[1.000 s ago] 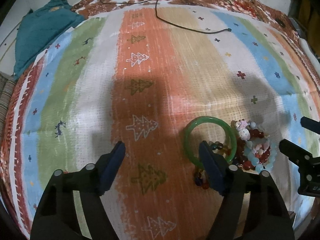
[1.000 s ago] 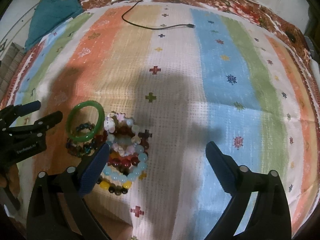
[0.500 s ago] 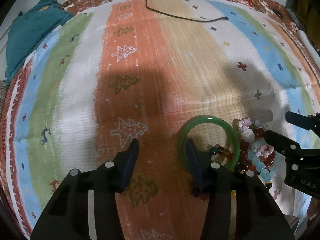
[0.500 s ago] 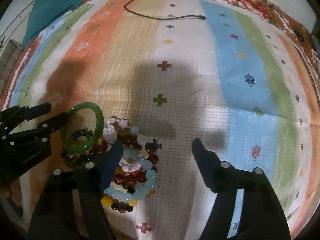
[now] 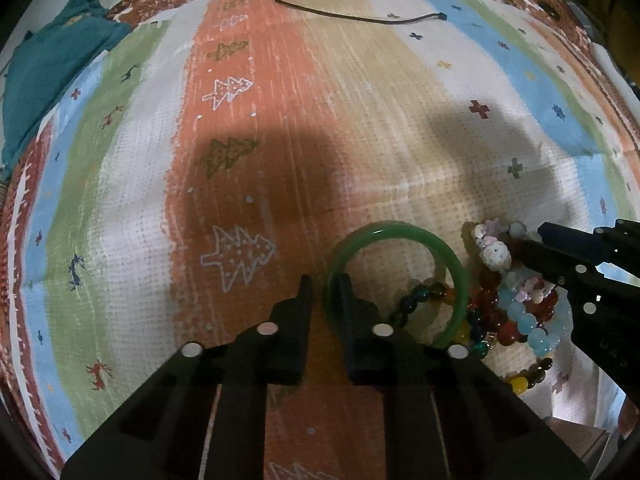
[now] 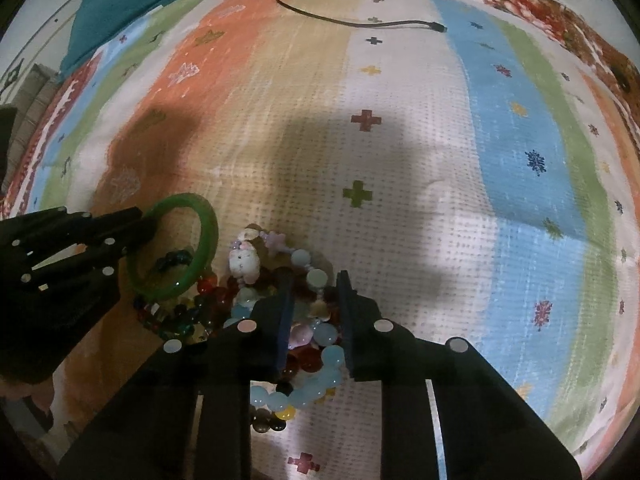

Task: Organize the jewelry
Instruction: 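Lift both held bracelets and carry them over the silver tin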

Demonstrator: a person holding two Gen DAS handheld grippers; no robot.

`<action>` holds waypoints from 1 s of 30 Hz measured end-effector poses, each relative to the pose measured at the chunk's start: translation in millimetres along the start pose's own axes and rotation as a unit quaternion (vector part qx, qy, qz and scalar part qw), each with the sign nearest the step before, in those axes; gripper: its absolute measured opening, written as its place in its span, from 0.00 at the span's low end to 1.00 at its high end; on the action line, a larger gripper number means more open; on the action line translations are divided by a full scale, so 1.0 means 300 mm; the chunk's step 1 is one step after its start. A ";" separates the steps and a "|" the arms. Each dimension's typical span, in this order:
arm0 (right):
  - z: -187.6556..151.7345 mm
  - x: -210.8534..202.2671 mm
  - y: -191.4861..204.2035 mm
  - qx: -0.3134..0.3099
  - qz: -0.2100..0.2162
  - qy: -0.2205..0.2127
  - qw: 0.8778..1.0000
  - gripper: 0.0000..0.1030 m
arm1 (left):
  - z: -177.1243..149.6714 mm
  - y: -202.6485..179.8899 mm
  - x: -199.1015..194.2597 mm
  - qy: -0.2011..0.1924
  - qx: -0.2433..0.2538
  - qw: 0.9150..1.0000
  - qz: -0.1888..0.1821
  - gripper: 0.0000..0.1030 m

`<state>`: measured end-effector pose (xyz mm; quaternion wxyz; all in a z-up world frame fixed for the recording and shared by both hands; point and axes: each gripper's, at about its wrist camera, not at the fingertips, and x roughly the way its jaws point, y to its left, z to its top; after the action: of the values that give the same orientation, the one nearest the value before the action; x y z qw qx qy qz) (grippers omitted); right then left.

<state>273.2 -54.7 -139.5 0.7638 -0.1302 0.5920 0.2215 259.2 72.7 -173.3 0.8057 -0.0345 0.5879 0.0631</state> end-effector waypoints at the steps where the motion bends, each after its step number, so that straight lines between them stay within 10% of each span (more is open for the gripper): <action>1: -0.002 0.002 -0.001 -0.002 -0.001 -0.001 1.000 0.21 | 0.000 0.001 0.000 0.000 -0.001 1.000 0.000 0.07; 30: -0.075 -0.304 0.034 -0.016 -0.002 -0.111 0.994 0.12 | -0.058 -0.019 -0.303 -0.075 -0.024 0.997 -0.003 0.06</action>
<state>230.7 -73.0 -57.3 0.8228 -0.1184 0.5001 0.2425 216.2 59.3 -92.2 0.8466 -0.0505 0.5242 0.0768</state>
